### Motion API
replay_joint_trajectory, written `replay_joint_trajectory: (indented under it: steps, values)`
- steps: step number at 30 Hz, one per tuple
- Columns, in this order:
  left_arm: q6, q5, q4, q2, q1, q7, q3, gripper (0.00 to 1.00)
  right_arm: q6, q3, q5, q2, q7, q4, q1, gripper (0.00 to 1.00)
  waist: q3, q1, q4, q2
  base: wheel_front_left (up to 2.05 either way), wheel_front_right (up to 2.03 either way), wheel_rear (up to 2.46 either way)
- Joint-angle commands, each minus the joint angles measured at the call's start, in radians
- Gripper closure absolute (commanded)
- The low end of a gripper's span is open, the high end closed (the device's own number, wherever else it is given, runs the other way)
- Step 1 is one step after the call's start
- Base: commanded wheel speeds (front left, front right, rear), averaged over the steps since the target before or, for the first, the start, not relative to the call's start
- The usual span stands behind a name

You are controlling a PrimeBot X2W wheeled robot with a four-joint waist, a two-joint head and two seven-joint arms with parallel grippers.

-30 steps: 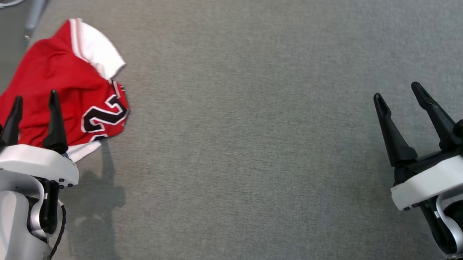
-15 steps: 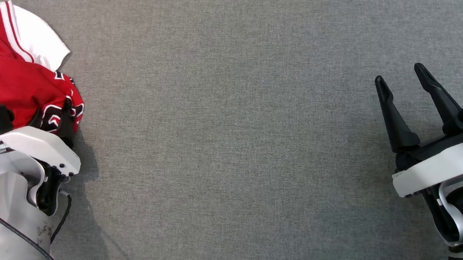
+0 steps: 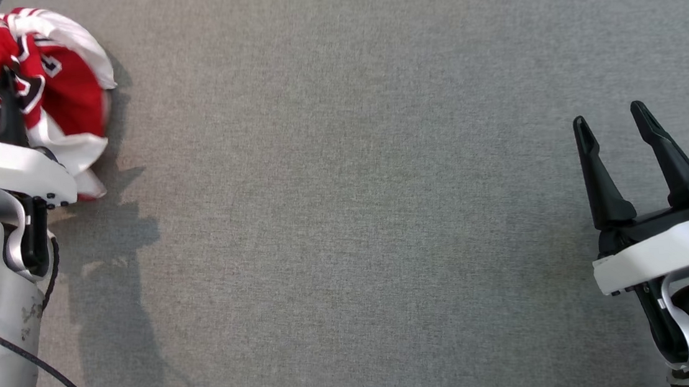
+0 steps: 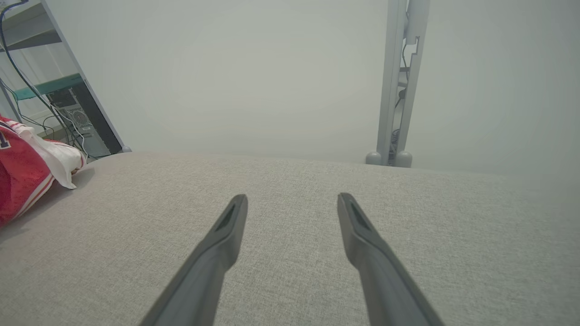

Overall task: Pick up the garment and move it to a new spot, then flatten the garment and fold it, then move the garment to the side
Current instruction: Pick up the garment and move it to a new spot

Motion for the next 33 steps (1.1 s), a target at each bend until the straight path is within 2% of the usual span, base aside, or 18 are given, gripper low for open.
replay_joint_trajectory:
  steps: [1,9,13,18,22,26,33]
  values:
    - [0.021,0.02,-0.076,0.014,0.025,-0.006,0.016,1.0,0.0,-0.009,0.011,0.0,-0.015,0.009,0.013,0.0,-0.038,0.0,-0.016,0.0,0.0,0.0,0.0]
    - [0.11,0.08,-0.493,0.023,0.212,-0.003,0.029,1.0,0.0,-0.031,0.051,0.004,-0.048,0.032,0.049,0.0,-0.11,0.0,-0.082,0.0,0.0,0.0,0.0]
    - [0.155,0.097,-0.697,0.022,0.32,0.042,-0.001,1.0,0.0,-0.035,0.073,0.004,-0.06,0.035,0.065,0.0,-0.125,0.0,-0.127,0.0,0.0,0.0,0.0]
    - [0.187,0.136,-0.897,0.04,0.402,0.117,-0.057,1.0,0.0,-0.02,0.095,0.004,-0.074,0.039,0.063,0.0,-0.123,0.0,-0.203,0.0,0.0,0.0,0.0]
    - [0.185,0.156,-0.981,0.039,0.418,0.165,-0.108,1.0,0.0,-0.018,0.108,0.004,-0.087,0.043,0.057,0.0,-0.112,0.0,-0.252,0.0,0.0,0.0,0.0]
    - [0.156,0.172,-1.032,0.014,0.41,0.226,-0.197,1.0,0.0,-0.009,0.132,0.004,-0.106,0.059,0.051,0.0,-0.092,0.0,-0.328,0.0,0.0,0.0,0.0]
    - [0.092,0.17,-0.928,-0.052,0.355,0.282,-0.315,1.0,0.0,0.006,0.17,0.004,-0.149,0.107,0.043,0.0,-0.052,0.0,-0.463,0.0,0.0,0.0,0.0]
